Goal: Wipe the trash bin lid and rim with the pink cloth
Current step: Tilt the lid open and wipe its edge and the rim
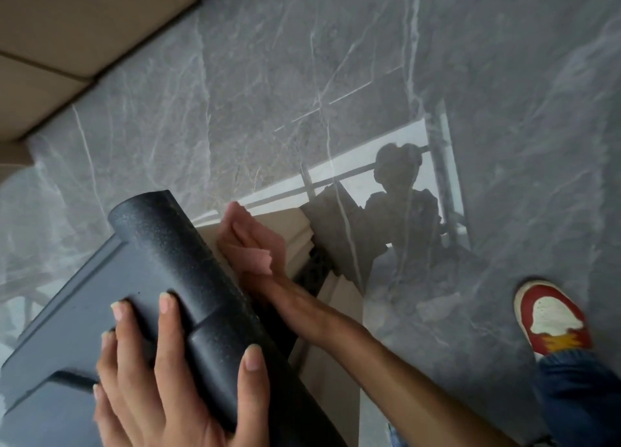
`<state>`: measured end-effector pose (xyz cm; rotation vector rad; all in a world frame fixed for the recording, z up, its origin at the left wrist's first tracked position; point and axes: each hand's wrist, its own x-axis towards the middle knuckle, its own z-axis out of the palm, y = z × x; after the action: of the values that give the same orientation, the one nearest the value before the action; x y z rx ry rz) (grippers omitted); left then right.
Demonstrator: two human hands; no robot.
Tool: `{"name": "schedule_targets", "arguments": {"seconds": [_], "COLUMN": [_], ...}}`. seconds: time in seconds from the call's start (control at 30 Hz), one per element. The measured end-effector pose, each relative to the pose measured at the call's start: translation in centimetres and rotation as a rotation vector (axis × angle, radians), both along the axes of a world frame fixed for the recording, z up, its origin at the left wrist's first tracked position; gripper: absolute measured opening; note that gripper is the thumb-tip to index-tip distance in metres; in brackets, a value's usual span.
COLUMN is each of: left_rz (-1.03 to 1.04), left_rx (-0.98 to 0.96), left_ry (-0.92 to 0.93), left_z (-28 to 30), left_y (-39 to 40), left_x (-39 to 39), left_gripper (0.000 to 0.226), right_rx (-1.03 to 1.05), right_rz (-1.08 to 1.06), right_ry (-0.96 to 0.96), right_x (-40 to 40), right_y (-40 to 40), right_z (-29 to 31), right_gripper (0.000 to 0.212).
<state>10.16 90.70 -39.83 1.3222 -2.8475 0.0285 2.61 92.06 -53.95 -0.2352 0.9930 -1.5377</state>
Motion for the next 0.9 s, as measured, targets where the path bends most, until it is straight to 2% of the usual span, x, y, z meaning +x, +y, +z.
{"name": "schedule_targets", "arguments": {"seconds": [0.13, 0.23, 0.3, 0.4, 0.47, 0.6, 0.7, 0.9], "left_rz": [0.024, 0.014, 0.016, 0.019, 0.018, 0.020, 0.057, 0.104], "left_rx": [0.018, 0.028, 0.024, 0.028, 0.034, 0.003, 0.020, 0.054], "left_ry": [0.007, 0.019, 0.022, 0.030, 0.037, 0.049, 0.050, 0.036], "left_z": [0.0, 0.0, -0.1, 0.0, -0.1, -0.1, 0.0, 0.3], "left_y": [0.3, 0.1, 0.1, 0.1, 0.0, 0.1, 0.3, 0.4], "left_x": [-0.1, 0.1, 0.0, 0.2, 0.5, 0.4, 0.1, 0.1], "left_gripper": [0.078, 0.078, 0.077, 0.078, 0.078, 0.075, 0.076, 0.076], "right_rx": [0.289, 0.447, 0.500, 0.418, 0.344, 0.234, 0.174, 0.188], "right_rz": [-0.205, -0.101, -0.088, -0.099, -0.086, 0.132, 0.131, 0.127], "right_ry": [0.135, 0.047, 0.049, 0.078, 0.018, -0.043, -0.157, -0.223], "right_x": [-1.0, -2.1, -2.7, -2.7, -1.9, 0.2, 1.1, 4.1], "right_y": [-2.6, -3.7, -3.5, -2.5, -1.2, 2.0, 4.5, 9.3], "right_z": [-6.4, -9.9, -10.1, -5.8, -2.0, 3.3, 4.3, 5.2], "right_gripper": [0.043, 0.016, 0.019, 0.019, 0.031, 0.052, 0.036, 0.044]}}
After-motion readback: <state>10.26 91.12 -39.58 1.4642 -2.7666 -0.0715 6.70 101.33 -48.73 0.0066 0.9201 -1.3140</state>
